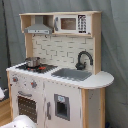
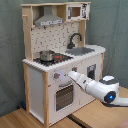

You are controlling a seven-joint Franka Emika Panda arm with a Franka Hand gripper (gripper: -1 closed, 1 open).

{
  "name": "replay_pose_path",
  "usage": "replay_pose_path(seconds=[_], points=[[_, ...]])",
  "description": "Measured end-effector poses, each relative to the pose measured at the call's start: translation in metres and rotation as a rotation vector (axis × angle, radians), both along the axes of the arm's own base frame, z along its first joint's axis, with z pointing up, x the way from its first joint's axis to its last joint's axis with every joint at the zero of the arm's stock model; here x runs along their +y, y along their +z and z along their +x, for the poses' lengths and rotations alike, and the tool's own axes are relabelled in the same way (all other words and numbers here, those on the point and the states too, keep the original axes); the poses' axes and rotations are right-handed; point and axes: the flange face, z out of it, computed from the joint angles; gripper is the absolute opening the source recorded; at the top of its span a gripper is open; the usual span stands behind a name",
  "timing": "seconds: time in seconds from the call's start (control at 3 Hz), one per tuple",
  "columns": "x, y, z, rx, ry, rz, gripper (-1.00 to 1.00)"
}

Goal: Play with the kitchen

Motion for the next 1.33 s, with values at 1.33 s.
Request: replay_pose_path(seconds=[1.33], points=[[-0.025,-0.004,-0.011,0.059,-0.062,-0.408,1.00]])
